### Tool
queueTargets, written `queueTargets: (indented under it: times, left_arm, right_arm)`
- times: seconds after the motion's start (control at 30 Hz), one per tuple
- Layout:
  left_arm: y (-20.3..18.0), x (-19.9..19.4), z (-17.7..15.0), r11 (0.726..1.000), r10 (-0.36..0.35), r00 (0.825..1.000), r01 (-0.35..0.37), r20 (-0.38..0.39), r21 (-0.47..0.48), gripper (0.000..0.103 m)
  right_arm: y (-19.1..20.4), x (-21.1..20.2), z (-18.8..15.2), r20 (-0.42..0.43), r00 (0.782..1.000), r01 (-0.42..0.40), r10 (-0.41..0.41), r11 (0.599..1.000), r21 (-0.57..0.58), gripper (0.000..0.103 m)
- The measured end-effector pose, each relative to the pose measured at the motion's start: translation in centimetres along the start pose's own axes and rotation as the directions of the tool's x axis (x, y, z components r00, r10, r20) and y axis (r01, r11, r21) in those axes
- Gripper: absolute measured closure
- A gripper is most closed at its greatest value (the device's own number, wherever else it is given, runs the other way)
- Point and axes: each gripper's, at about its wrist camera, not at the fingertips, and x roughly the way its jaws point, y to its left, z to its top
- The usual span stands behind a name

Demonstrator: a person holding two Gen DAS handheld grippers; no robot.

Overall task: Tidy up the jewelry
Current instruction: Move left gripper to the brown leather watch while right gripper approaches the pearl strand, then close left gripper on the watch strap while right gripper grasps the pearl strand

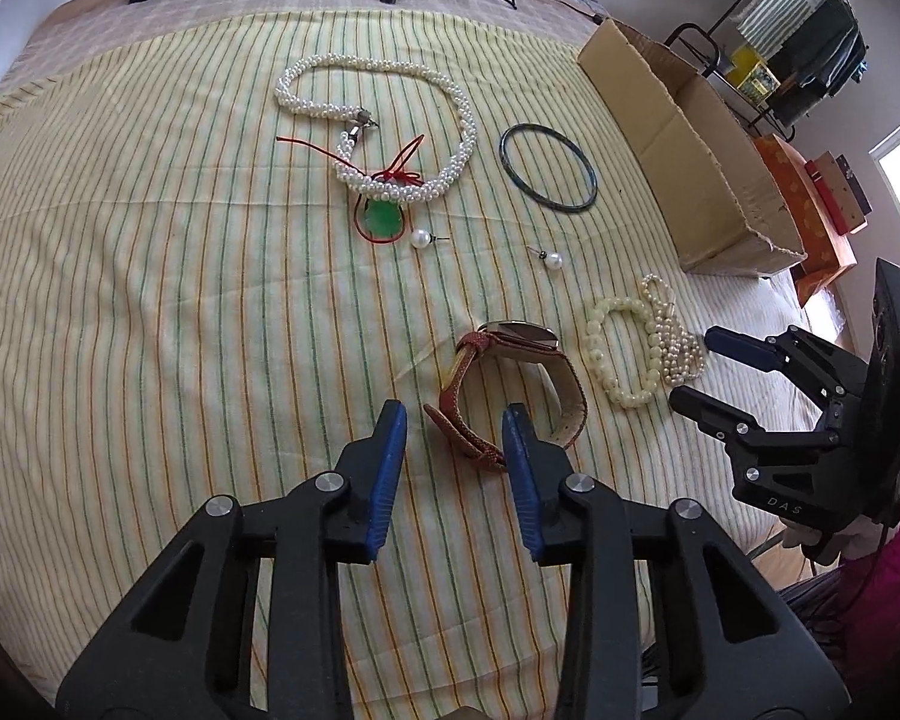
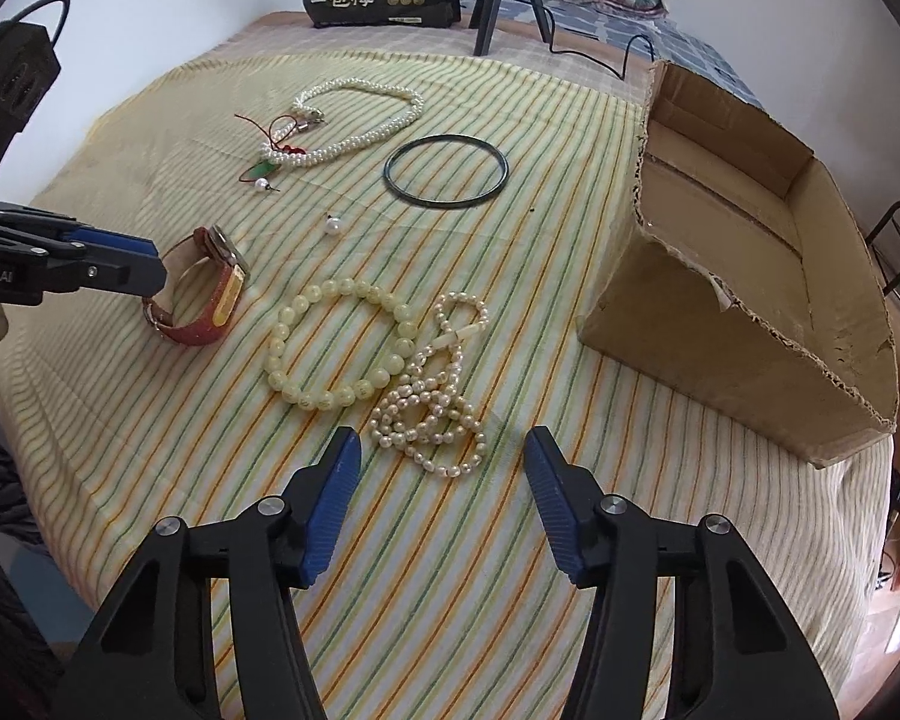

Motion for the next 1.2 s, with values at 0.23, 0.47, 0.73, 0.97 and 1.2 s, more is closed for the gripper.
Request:
queueTargets:
  times: [0.23, 0.47, 0.73, 0.97, 1.2]
  left_arm:
    - [0.4, 1.3, 0.4, 1.0, 0.006, 1.0, -0.007, -0.028, -0.008, 0.072]
    - [0.1, 1.8, 0.5, 1.0, 0.029, 0.999, -0.029, -0.036, 0.007, 0.074]
    - [-0.3, 2.2, 0.7, 0.999, 0.048, 0.998, -0.047, -0.034, 0.023, 0.084]
    - [-0.2, 2.3, 0.8, 0.998, 0.056, 0.998, -0.055, -0.024, 0.022, 0.091]
    - [-0.2, 1.7, 0.7, 0.998, 0.058, 0.998, -0.057, -0.008, 0.02, 0.094]
  right_arm:
    - [0.2, 0.3, 0.2, -0.003, 1.0, 0.004, -0.004, 1.0, -0.016, 0.047]
    - [0.1, 0.7, 0.4, 0.007, 1.0, -0.006, 0.006, 1.0, -0.019, 0.048]
    - [-0.3, 0.7, 0.3, 0.006, 1.0, -0.02, 0.02, 1.0, -0.002, 0.07]
    - [-0.2, 0.7, 0.4, 0.002, 1.0, -0.009, 0.009, 1.0, -0.004, 0.092]
    - [-1.0, -0.1, 0.5, 0.031, 0.999, -0.044, 0.043, 0.998, 0.043, 0.095]
